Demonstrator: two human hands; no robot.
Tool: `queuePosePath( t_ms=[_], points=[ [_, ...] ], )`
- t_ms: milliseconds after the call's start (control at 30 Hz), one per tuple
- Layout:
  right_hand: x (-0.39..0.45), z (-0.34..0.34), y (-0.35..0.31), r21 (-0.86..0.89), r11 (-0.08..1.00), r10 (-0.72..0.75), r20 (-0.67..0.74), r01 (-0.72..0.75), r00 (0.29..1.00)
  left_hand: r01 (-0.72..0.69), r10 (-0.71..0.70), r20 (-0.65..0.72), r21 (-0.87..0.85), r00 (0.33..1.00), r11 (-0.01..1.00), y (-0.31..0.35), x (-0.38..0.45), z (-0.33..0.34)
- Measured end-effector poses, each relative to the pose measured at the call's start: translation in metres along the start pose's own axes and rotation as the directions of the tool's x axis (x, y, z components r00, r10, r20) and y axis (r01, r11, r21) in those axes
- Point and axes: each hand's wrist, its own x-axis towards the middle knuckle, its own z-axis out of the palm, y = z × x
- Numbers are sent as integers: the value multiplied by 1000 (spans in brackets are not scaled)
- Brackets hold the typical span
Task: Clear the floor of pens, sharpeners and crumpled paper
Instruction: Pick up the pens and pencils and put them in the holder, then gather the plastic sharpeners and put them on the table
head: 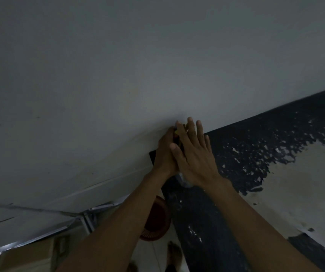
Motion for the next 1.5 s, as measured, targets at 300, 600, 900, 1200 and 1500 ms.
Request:
queuePosePath(
  t_ms=[300, 600, 900, 1200, 1500],
  points=[
    [-5, -41, -27, 356, 933, 5, -178, 59, 984, 33, -27, -68, 98, 997, 995, 14, -36, -44],
    [-44, -36, -118, 461, 876, -133, -59, 145, 989, 53, 8, -371, 153, 929, 987, 0, -148, -139],
    [-120, 23, -229, 474, 855, -313, 151, 210, 938, 244, -123, -655, 96, 745, 965, -29, -317, -238],
    [-255, 79, -355, 553, 768, -535, 276, 323, 799, 394, -291, -795, -71, 533, 916, -74, -525, -274],
    [-396, 126, -469, 586, 638, -761, 378, 500, 527, 480, -405, -873, -242, 272, 843, -97, -715, -291]
  ],
)
